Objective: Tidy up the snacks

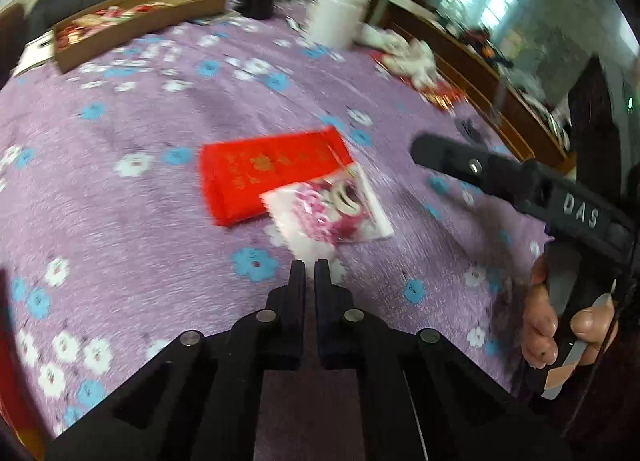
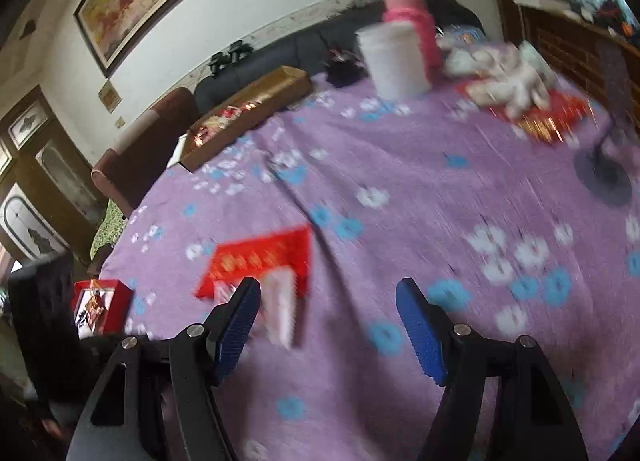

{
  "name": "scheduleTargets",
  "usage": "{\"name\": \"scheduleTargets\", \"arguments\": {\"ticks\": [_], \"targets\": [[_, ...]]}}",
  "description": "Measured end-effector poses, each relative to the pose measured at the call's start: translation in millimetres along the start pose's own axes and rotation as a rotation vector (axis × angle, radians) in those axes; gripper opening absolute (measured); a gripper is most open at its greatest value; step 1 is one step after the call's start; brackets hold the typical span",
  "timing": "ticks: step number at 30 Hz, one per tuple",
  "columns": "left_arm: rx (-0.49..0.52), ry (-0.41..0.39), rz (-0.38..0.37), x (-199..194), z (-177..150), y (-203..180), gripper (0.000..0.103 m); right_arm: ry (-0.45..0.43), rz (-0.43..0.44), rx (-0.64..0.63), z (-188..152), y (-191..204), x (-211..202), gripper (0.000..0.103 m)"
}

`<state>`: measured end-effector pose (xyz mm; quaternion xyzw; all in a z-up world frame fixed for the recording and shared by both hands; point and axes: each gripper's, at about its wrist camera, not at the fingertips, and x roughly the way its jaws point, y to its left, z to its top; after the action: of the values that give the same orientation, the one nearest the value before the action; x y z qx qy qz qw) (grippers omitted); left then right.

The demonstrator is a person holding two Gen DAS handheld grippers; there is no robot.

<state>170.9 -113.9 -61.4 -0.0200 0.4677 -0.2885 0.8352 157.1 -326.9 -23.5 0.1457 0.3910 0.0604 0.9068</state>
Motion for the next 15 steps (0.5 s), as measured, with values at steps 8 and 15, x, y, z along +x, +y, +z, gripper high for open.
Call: {"name": "scheduleTargets", "arguments": {"ticks": [8,15], "targets": [[-0.223,-0.145,0.242,-29.0,3.4,49.8,0.007,0.054,-0.146,-0.328,28.1,86.6,87.2,0.073],[-0.322,-0.235,0.351,-49.3,-2.4,69.8,0.049,0.281,-0.055,-0.257,-6.9,81.0,85.9,0.073]]}}
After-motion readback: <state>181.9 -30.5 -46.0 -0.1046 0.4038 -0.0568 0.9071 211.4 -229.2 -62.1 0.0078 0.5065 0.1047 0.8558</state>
